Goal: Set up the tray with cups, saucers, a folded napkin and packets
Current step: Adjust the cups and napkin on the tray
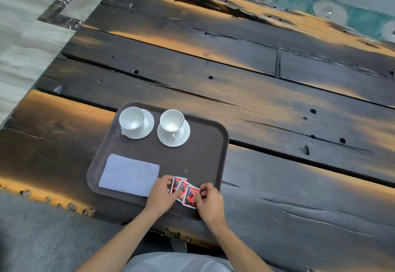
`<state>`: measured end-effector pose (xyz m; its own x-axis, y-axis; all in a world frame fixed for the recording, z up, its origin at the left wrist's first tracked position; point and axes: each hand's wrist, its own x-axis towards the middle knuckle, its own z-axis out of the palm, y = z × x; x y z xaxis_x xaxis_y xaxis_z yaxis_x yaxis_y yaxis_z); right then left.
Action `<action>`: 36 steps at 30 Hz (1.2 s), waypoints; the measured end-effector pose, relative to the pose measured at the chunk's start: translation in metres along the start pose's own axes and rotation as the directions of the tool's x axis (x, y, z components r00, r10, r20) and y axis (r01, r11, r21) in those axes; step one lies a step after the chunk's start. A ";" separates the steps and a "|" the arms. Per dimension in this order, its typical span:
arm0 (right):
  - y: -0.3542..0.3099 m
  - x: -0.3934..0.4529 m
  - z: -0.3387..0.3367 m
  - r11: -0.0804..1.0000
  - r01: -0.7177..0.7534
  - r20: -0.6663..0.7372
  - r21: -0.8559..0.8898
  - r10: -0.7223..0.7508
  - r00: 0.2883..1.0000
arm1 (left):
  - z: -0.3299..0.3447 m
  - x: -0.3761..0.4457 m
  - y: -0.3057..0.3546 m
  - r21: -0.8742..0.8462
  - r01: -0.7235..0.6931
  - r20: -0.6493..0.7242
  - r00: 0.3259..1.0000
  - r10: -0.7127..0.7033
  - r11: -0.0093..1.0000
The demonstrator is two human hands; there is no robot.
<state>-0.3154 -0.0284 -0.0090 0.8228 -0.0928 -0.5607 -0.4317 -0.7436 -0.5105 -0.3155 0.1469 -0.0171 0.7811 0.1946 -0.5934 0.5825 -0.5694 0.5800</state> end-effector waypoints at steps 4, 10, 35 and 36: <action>-0.007 0.008 -0.013 0.990 0.027 -0.009 0.138 -0.026 1.000 | -0.022 0.002 0.013 -0.105 0.029 0.001 1.000 -0.029 0.994; -0.044 0.035 -0.048 0.894 0.019 -0.017 0.448 -0.013 1.000 | -0.087 0.033 0.044 -0.551 0.089 -0.005 0.994 -0.110 0.830; -0.155 0.146 -0.034 0.624 -0.238 0.216 0.745 0.112 0.970 | -0.126 0.134 0.070 -0.591 0.247 0.178 0.968 -0.175 0.768; -0.153 0.147 -0.034 0.611 -0.248 0.226 0.752 0.114 0.967 | -0.126 0.135 0.070 -0.592 0.247 0.176 0.969 -0.176 0.767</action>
<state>-0.1155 0.0494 0.0088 0.6631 -0.0254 -0.7481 -0.7455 0.0668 -0.6631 -0.1408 0.2341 0.0143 0.6145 0.1485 -0.7748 0.7728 0.0839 0.6290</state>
